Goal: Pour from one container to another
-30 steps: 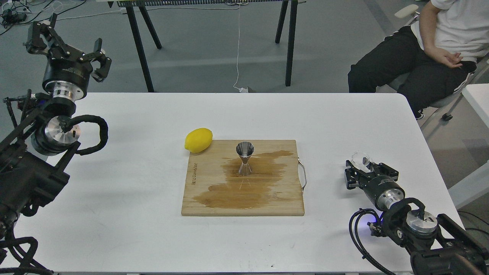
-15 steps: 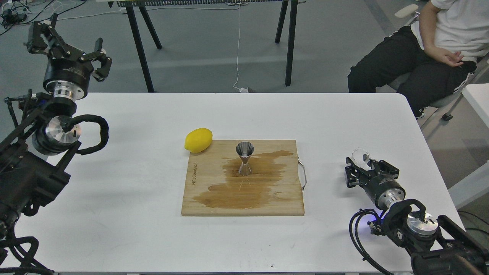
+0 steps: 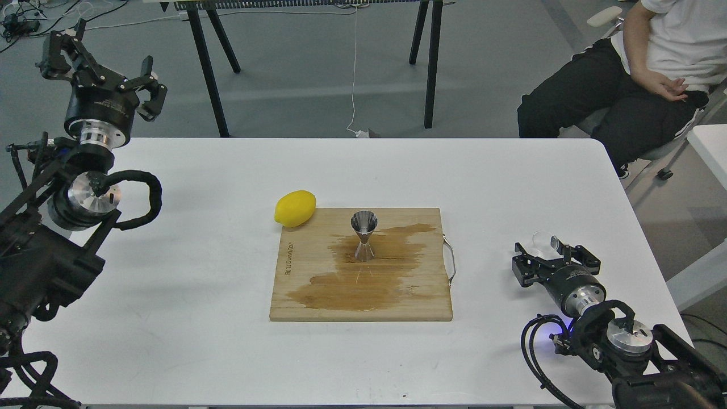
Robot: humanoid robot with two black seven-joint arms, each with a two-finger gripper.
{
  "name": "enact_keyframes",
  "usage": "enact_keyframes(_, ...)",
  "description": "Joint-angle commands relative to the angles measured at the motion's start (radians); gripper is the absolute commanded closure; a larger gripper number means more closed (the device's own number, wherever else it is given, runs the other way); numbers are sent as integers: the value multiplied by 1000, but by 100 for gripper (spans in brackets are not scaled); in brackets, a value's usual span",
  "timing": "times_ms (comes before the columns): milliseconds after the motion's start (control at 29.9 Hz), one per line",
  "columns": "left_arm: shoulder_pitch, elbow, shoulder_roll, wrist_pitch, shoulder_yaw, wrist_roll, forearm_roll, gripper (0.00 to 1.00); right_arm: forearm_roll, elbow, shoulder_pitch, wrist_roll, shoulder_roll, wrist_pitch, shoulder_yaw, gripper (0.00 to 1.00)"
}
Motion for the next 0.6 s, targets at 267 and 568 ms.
enact_keyframes(267,-2,0,2,0,-2,0,-2,0,-3,13,9,11,-1,23,2,1)
enact_keyframes(568,-8,0,4,0,-2,5,-2,0,-102,1,177,12,-90,226,-3,1)
